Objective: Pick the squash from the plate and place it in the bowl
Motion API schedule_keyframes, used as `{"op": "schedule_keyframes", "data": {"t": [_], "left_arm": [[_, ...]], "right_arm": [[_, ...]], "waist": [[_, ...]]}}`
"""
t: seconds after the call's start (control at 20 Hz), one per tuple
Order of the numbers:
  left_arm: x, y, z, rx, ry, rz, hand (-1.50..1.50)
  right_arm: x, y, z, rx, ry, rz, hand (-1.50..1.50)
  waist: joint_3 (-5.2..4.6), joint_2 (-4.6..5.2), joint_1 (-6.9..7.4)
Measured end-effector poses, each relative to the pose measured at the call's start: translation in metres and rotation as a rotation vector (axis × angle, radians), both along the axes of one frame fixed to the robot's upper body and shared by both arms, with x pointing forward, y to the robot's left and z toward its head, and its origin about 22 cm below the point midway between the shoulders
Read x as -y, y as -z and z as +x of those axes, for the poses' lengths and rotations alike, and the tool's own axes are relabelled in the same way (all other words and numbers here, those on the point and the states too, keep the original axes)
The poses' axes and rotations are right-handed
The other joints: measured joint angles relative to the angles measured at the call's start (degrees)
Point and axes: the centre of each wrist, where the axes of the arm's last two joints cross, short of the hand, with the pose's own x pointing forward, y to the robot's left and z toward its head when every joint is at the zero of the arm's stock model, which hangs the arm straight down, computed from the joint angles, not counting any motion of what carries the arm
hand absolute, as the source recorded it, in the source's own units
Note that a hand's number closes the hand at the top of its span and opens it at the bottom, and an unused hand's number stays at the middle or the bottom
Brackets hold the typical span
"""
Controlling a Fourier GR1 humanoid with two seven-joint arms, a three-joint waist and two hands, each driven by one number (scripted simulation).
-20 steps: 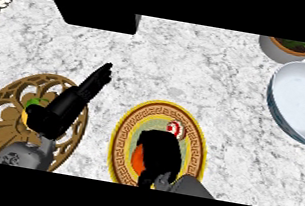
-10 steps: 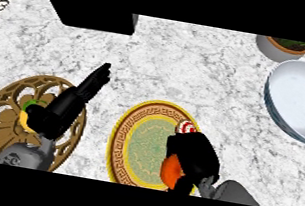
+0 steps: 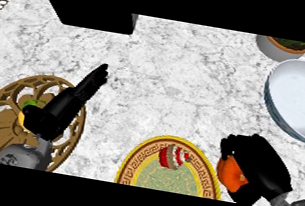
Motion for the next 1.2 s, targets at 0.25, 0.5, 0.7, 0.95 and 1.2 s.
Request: {"op": "schedule_keyframes", "data": {"t": [0.25, 0.5, 0.7, 0.95, 1.2], "left_arm": [[-0.006, 0.0, -0.009, -0.004, 0.001, 0.0, 0.0], [-0.005, -0.004, -0.005, -0.001, -0.01, 0.0, 0.0], [-0.002, -0.004, -0.004, 0.001, -0.003, 0.001, 0.0], [0.001, -0.006, 0.005, 0.007, 0.01, 0.002, 0.0], [0.001, -0.003, 0.007, 0.011, 0.021, 0.002, 0.0]], "right_arm": [[0.018, -0.038, 0.004, 0.207, 0.058, 0.14, 1.5], [0.025, -0.082, 0.003, 0.338, 0.111, 0.385, 1.5], [0.045, -0.107, 0.006, 0.379, 0.178, 0.51, 1.5], [0.077, -0.12, 0.024, 0.404, 0.267, 0.502, 1.5], [0.102, -0.109, 0.057, 0.508, 0.335, 0.414, 1.5]], "waist": [[0.01, -0.11, -0.19], [0.0, -0.12, -0.47], [-0.02, 0.01, -0.01], [-0.02, 0.16, 0.56], [-0.01, 0.36, 1.28]]}}
